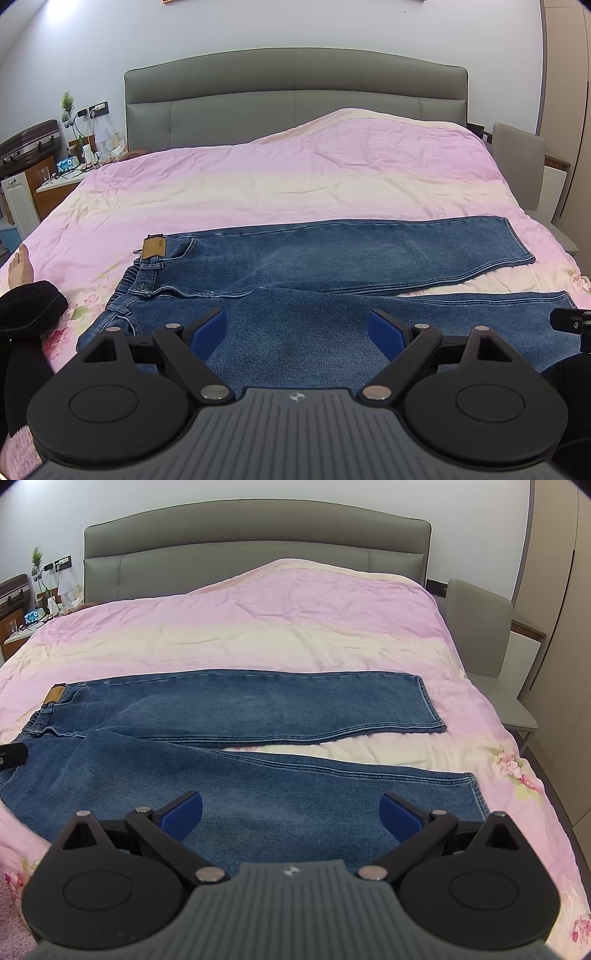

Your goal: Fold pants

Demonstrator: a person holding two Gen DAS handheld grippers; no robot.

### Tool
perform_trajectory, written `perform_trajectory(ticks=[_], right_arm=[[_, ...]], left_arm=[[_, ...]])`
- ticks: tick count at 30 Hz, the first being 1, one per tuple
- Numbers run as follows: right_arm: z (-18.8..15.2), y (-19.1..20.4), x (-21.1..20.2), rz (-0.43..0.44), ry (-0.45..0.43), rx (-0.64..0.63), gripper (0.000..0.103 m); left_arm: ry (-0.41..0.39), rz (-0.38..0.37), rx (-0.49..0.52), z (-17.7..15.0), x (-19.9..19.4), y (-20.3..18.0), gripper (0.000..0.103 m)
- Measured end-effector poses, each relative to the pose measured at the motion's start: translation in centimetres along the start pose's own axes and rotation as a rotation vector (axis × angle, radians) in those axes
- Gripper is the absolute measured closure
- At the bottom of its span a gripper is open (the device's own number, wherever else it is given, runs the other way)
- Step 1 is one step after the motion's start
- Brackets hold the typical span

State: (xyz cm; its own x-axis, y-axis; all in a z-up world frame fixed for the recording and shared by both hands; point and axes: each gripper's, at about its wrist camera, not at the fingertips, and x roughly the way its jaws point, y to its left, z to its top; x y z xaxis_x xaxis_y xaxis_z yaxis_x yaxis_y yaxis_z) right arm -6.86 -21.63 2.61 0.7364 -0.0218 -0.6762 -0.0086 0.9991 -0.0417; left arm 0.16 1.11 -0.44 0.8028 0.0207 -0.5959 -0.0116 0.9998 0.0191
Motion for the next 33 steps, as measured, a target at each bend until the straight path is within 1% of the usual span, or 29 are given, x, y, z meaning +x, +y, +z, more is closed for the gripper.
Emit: perform_trajectory(ticks=[16, 20, 24, 26, 29, 31, 32, 33], right_arm=[[0.0, -0.2, 0.1, 0.000, 0.004, 0.007, 0.005], [0.0, -0.4, 0.2, 0.003, 0.007, 0.009, 0.005], [0.0, -1.0, 0.7, 0.014, 0.018, -0.003, 0.005], [-0.2, -1.5, 1.0, 0.011, 0.005, -0.021, 0.005], [-0.6, -2.7, 1.6, 0.030, -0.009, -0.058, 0.005], [-0.9, -3.8, 2.3, 0.044, 0.012, -0.075, 0.006], [-0.9, -4.3, 2.8, 0.052, 0.031, -0.087, 0.008], [-1.0, -4.9, 3.2, 0.060, 0.052, -0.099, 0.013]], left_arm=[[0.001, 0.000, 0.002, -0.1, 0.0, -0.1, 0.002], [0.007, -0.004, 0.019, -0.1, 0.2, -0.2, 0.002], [0.006, -0.004, 0.110, 0.1, 0.4, -0.1, 0.002], [0.010, -0.007, 0.159, 0.1, 0.6, 0.3, 0.003], [0.037, -0.049, 0.230, 0.1, 1.0, 1.3, 0.007], [0.057, -0.076, 0.285, 0.0, 1.3, 2.0, 0.008], [0.062, -0.088, 0.318, -0.1, 1.5, 2.3, 0.009], [0.069, -0.096, 0.354, -0.3, 1.7, 2.7, 0.010]])
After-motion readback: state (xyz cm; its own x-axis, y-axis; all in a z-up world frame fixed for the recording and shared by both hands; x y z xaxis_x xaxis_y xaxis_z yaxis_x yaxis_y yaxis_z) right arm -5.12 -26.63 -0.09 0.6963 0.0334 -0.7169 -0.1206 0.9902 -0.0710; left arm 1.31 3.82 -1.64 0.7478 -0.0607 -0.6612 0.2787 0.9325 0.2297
